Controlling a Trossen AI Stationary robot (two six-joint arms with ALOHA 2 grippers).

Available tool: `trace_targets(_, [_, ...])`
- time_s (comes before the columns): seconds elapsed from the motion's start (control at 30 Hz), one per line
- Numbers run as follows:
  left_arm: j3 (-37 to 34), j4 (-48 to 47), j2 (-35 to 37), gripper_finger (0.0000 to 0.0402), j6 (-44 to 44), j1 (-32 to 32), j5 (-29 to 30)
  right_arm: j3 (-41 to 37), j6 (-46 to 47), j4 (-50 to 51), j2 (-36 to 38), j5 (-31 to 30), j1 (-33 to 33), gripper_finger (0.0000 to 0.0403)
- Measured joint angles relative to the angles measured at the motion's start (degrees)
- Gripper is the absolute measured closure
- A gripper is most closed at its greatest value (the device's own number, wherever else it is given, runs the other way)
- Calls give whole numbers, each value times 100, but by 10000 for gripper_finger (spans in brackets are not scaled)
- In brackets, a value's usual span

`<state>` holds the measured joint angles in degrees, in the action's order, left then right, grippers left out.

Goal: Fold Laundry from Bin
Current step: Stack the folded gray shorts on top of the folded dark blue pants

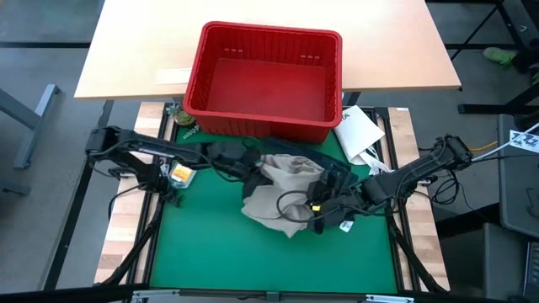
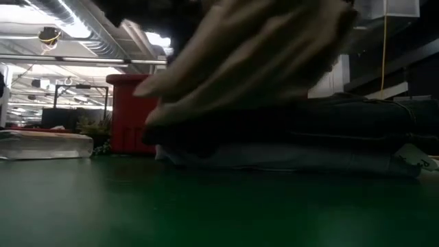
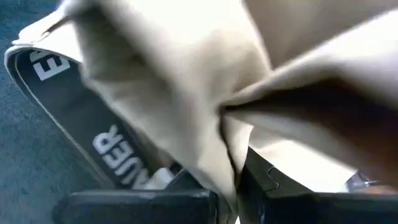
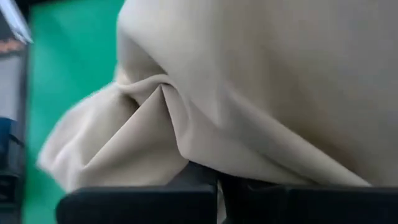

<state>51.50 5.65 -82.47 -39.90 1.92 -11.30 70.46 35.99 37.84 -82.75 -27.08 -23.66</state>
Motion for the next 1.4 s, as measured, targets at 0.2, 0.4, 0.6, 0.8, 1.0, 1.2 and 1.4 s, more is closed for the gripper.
trace_targets(0.2, [374,-560,-642,383,296,140,-14,0,460,1454,130,39,2,402])
trace_targets(0.4, [374,-788,-713,383,448,471,208,0,863,2459,73,102,7,402])
trace_targets(0.6, [374,-624,-713,383,468,786,299,0,896,2447,75,-196,7,402])
trace_targets(0.8, [374,-314,-711,383,701,880,339,0,897,2394,75,177,7,402])
trace_targets(1.0, [374,-624,-726,376,1224,814,719,0,896,2423,75,266,7,402])
trace_targets(1.2, [374,-648,-728,339,1836,799,1153,0,894,2696,73,266,7,385])
trace_targets(1.4, [374,-656,-728,301,1971,804,1496,0,894,2705,73,270,7,349])
